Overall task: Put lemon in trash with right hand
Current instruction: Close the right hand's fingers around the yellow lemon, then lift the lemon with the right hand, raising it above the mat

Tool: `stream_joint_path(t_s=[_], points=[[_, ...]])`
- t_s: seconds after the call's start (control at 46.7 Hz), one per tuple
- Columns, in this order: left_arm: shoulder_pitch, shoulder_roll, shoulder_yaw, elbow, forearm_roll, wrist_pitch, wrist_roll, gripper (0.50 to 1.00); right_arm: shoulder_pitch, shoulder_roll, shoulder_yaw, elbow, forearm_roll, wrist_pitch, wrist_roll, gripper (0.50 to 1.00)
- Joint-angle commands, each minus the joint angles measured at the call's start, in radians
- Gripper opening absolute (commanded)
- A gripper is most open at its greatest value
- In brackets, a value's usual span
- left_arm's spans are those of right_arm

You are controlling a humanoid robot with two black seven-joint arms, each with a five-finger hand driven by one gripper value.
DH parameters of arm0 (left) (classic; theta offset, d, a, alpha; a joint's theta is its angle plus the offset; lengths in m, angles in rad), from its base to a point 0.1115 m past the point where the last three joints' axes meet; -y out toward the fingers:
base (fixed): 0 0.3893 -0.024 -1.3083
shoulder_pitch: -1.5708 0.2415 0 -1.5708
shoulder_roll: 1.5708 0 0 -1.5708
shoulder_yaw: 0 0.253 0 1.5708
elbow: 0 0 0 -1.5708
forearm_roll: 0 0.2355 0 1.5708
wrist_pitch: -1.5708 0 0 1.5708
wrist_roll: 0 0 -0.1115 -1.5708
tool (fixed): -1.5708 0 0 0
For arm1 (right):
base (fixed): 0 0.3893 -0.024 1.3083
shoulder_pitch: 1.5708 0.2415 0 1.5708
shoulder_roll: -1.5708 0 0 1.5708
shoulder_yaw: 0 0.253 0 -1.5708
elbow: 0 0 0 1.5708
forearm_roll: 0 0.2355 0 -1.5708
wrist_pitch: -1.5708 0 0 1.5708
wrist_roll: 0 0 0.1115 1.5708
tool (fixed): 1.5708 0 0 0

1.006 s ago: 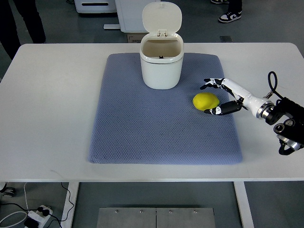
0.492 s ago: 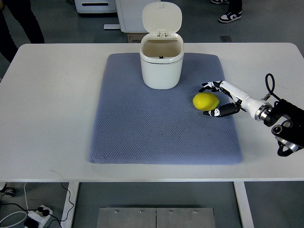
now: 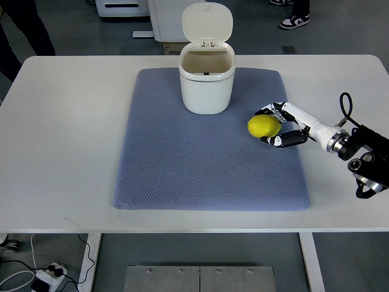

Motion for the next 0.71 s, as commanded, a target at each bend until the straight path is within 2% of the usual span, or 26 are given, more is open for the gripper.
stream_joint_path(t_s=[0.0, 0.428, 0.685], points=[[0.000, 0.000, 0.000, 0.000, 0.000, 0.000, 0.000, 1.000, 0.001, 0.000, 0.000, 0.002, 0.003, 0.000, 0.002, 0.500], [0.000, 0.000, 0.000, 0.000, 0.000, -0.001, 0.000, 1.000, 0.003, -0.028, 0.025, 0.010, 0.013, -0.008, 0.006, 0.500], [0.000, 0.000, 0.000, 0.000, 0.000, 0.000, 0.000, 1.000, 0.001, -0.135, 0.069, 0.062, 0.024, -0.005, 0.029, 0.500]])
